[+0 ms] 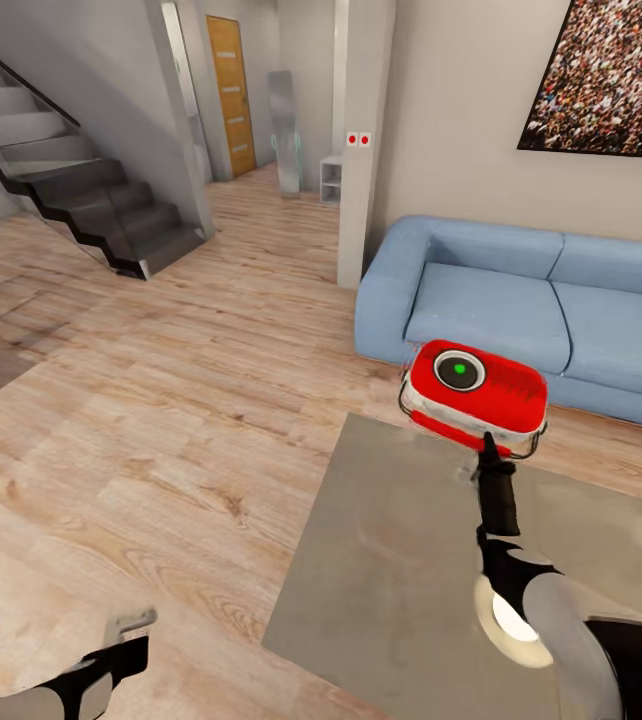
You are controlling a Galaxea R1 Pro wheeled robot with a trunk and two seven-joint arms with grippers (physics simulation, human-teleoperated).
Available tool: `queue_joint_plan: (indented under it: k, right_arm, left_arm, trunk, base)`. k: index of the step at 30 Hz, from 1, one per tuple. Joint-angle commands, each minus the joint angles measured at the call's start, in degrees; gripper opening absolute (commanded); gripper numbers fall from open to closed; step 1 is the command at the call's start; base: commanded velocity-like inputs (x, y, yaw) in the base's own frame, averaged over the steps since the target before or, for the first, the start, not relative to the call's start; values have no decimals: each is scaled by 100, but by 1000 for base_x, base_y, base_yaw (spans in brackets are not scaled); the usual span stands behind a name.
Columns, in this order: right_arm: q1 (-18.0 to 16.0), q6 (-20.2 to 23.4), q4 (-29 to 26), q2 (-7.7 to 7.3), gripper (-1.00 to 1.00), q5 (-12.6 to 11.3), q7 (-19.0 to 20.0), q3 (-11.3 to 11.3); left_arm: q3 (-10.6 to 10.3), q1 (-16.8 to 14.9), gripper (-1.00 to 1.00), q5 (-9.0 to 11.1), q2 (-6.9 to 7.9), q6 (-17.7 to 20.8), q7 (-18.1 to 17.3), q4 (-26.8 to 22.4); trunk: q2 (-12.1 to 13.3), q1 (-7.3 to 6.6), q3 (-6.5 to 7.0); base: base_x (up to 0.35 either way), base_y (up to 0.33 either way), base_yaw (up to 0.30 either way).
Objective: Turn on the radio receiver that's on the table in the living room.
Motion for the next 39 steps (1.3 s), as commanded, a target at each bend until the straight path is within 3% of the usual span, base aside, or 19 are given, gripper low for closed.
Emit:
queue_joint_plan:
  k: [1, 3, 5, 13, 23, 27, 29, 34, 36, 37, 39]
  right_arm:
    - [-3, -65, -96, 1, -100, -114, 198, 42]
    - [-4, -129, -351, 1, -100, -342, 704, 23]
    - [-4, -181, -641, 1, -100, -679, 1465, 14]
    - [-4, -228, -2098, 3, -100, -2681, 4931, 11]
    - [-4, -91, -2620, 3, -100, -4560, 8235, -91]
    - [-4, 601, -2826, 1, -100, -4824, 9080, -564]
    - [-4, 884, -2913, 1, -100, -4860, 9600, -944]
    - [-4, 1205, -3167, -78, -100, -4871, 10693, -1535]
    - [-4, 1701, -3250, -120, -100, -4865, 10939, -1718]
    - [-4, 2168, -3313, -134, -100, -4852, 11023, -1781]
    - [-4, 2644, -3357, -142, -100, -4842, 11086, -1820]
  left_arm:
    - [-4, 53, -100, -63, -3, -82, 0, 0]
    - [-7, 151, -100, -127, -10, -172, 0, 0]
    - [-9, 249, -100, -151, -14, -219, 0, 0]
    - [-10, 461, -100, -178, -64, -506, 8, 0]
    - [-16, 526, -100, -186, -247, -532, 17, 0]
    - [-18, 544, -100, -188, -275, -533, 17, 0]
    - [-18, 547, -100, -188, -281, -533, 17, 0]
    - [-19, 550, -100, -188, -293, -533, 17, 0]
    - [-19, 553, -100, -188, -298, -533, 17, 0]
    - [-19, 556, -100, -188, -302, -533, 17, 0]
    - [-19, 562, -100, -186, -306, -533, 15, 0]
  trunk:
    - [-1, -1, 1]
    - [-1, -1, 1]
    - [-1, -1, 1]
    - [-1, -1, 1]
    - [-1, -1, 1]
    - [-1, -1, 1]
    - [-1, -1, 1]
    - [-1, -1, 1]
    - [-1, -1, 1]
    - [-1, -1, 1]
    - [-1, -1, 1]
  base:
    - [0, 0, 0]
    - [0, 0, 0]
    - [0, 0, 0]
    - [0, 0, 0]
    - [0, 0, 0]
    - [0, 0, 0]
    - [0, 0, 0]
    - [0, 0, 0]
    - [0, 0, 0]
    - [0, 0, 0]
    - [0, 0, 0]
